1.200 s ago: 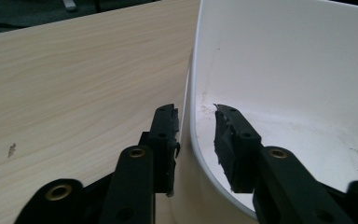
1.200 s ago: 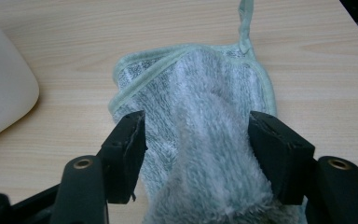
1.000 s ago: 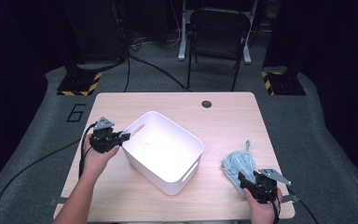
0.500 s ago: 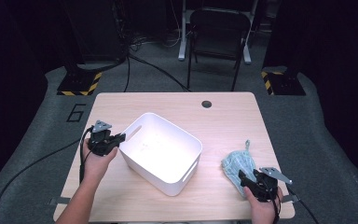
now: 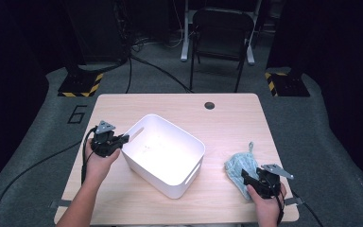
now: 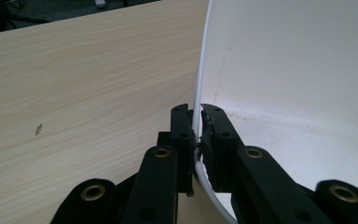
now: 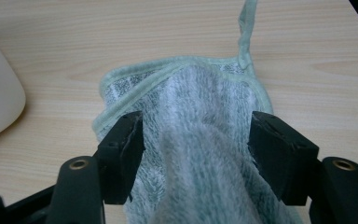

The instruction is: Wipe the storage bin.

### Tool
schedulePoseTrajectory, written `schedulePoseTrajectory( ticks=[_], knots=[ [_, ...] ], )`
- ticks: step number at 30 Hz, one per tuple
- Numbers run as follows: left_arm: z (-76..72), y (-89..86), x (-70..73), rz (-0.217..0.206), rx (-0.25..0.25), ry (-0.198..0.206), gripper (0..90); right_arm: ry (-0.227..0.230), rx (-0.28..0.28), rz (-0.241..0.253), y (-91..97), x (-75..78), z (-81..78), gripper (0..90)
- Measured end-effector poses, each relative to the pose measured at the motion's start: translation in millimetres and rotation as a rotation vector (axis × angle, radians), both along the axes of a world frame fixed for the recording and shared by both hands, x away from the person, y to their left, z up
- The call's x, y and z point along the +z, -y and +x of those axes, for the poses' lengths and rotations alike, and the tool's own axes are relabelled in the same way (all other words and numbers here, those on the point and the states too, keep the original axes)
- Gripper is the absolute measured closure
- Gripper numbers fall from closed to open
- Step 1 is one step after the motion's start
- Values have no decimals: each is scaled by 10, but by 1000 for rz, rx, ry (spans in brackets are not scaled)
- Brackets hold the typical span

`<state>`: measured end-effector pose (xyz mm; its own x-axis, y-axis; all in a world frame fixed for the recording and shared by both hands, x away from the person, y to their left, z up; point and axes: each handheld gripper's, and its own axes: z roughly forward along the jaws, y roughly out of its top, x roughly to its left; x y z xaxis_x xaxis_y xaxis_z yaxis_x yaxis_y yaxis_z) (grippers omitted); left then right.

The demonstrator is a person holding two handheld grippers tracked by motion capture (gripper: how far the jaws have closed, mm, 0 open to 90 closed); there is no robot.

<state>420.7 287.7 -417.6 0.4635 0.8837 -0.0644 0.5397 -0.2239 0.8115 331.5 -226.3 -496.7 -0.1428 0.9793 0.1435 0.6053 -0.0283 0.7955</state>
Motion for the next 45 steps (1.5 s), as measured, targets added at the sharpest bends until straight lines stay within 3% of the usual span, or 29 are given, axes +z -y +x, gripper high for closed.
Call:
schedulePoseTrajectory(
  ticks=[5, 12, 16, 23, 25, 30, 36, 45],
  knots=[
    [31, 41, -24, 18, 11, -5, 828, -32, 20, -5, -8, -40, 33, 370],
    [58, 25, -28, -11, 2, -38, 816, -82, 43, -51, -64, -90, 50, 405],
    [59, 20, -31, -15, 5, -37, 812, -118, 46, -71, -79, -131, 70, 450],
    [92, -42, -51, -92, -6, -86, 768, -120, 45, -117, -108, -165, 76, 500],
    [92, -42, -55, -94, -9, -81, 765, -118, 49, -124, -107, -168, 78, 503],
    [86, -9, -44, -57, -18, -52, 778, -125, 33, -134, -133, -168, 70, 529],
    [87, -4, -35, -29, -37, -44, 779, -102, 52, -145, -108, -183, 68, 597],
    [72, 11, -36, -11, -27, -25, 798, -106, 53, -135, -101, -176, 67, 649]
  ],
)
